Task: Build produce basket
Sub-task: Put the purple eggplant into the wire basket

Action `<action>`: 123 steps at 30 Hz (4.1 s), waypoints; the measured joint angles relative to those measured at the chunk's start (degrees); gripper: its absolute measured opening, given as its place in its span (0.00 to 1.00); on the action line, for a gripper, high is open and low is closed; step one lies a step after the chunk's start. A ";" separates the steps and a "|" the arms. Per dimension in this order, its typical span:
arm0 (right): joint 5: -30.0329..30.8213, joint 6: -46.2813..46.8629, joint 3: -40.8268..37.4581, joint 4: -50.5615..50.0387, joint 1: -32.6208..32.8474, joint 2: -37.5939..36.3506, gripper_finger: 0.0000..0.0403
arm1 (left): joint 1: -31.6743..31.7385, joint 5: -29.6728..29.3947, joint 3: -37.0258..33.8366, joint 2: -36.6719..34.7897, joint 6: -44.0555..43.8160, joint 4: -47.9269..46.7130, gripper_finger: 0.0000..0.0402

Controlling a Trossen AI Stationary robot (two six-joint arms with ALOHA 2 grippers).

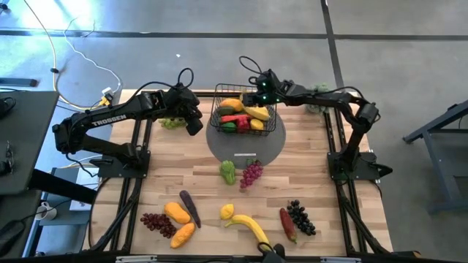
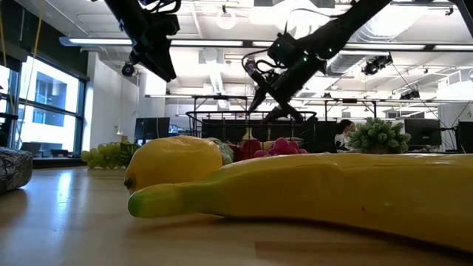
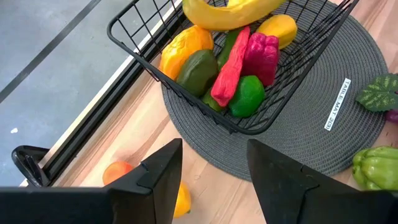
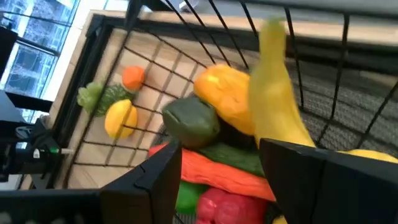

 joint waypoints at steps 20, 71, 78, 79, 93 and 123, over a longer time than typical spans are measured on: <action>0.85 -7.57 19.66 -24.14 6.86 -0.02 0.49 | 1.56 3.22 0.02 -5.69 -0.55 -7.93 0.42; 8.21 -7.55 21.62 -47.82 22.23 -8.48 0.49 | -24.45 28.02 -6.21 -11.75 1.03 -13.19 0.45; 8.21 -10.23 21.62 -50.43 22.25 -8.81 0.49 | -30.76 27.26 -6.21 -10.67 8.61 -6.81 0.48; 8.21 -10.71 21.62 -50.78 22.25 -8.81 0.49 | -31.79 26.93 -6.20 -10.57 9.05 -6.07 0.48; 8.21 -14.02 21.62 -52.45 22.25 -8.79 0.49 | -43.04 20.41 -6.14 -7.62 8.96 6.53 0.48; 9.34 -14.05 21.53 -53.46 22.24 -8.70 0.49 | -56.50 16.63 -6.16 18.37 13.56 15.95 0.48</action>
